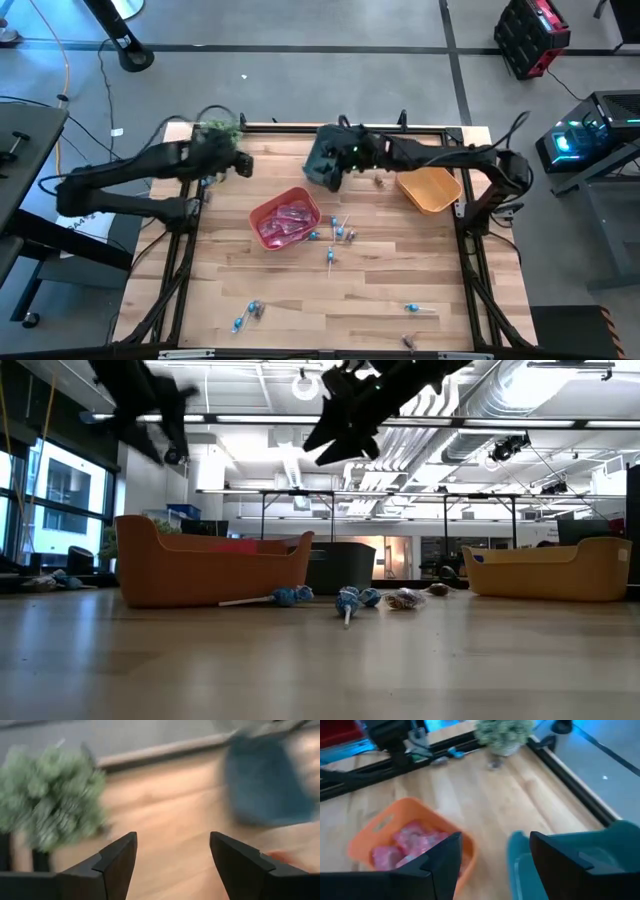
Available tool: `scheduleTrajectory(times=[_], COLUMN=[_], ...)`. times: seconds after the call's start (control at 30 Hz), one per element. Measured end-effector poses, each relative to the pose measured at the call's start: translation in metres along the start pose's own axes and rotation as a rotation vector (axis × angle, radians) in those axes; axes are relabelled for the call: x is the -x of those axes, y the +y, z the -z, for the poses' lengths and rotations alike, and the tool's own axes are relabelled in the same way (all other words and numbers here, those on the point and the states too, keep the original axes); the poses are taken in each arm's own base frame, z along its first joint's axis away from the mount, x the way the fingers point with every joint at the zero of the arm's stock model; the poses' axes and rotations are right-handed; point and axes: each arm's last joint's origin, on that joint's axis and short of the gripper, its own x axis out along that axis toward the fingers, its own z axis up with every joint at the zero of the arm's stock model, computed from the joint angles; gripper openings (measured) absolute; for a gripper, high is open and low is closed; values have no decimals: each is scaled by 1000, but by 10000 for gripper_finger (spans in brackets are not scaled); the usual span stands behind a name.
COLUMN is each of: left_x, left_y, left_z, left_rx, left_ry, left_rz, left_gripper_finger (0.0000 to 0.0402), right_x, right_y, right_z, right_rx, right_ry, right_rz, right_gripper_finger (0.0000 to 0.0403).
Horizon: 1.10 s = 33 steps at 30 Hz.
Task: Sort candy
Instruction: Put the black candy into the blue bin
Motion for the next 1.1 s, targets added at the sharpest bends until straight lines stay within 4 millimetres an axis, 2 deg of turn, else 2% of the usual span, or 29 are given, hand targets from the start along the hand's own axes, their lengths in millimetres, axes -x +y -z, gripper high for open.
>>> scheduleTrajectory(times=[0.17, 0.3, 0.43, 0.53, 0.63, 0.9, 1.1], left_x=[-69, -104, -121, -136, -148, -154, -172], left_y=[9, 19, 22, 20, 22, 27, 30], left_z=[5, 20, 32, 37, 46, 45, 53], left_rx=[16, 76, 185, 273, 325, 360, 374], left_ry=[244, 346, 264, 162, 143, -2, 40], left_rz=[-141, -219, -254, -209, -242, -397, -458], left_gripper_finger=[241, 241, 241, 241, 241, 241, 241], right_x=[5, 6, 7, 7, 7, 7, 7], right_y=[-13, -14, -12, -12, -12, -13, -13], right_z=[-4, -1, 1, 2, 2, 4, 4], right_rx=[-66, -63, -56, -56, -56, -56, -62], right_ry=[-6, 25, 45, 52, 54, 82, 83], right_rz=[15, 18, 15, 16, 17, 22, 24], right_gripper_finger=[227, 227, 227, 227, 227, 227, 227])
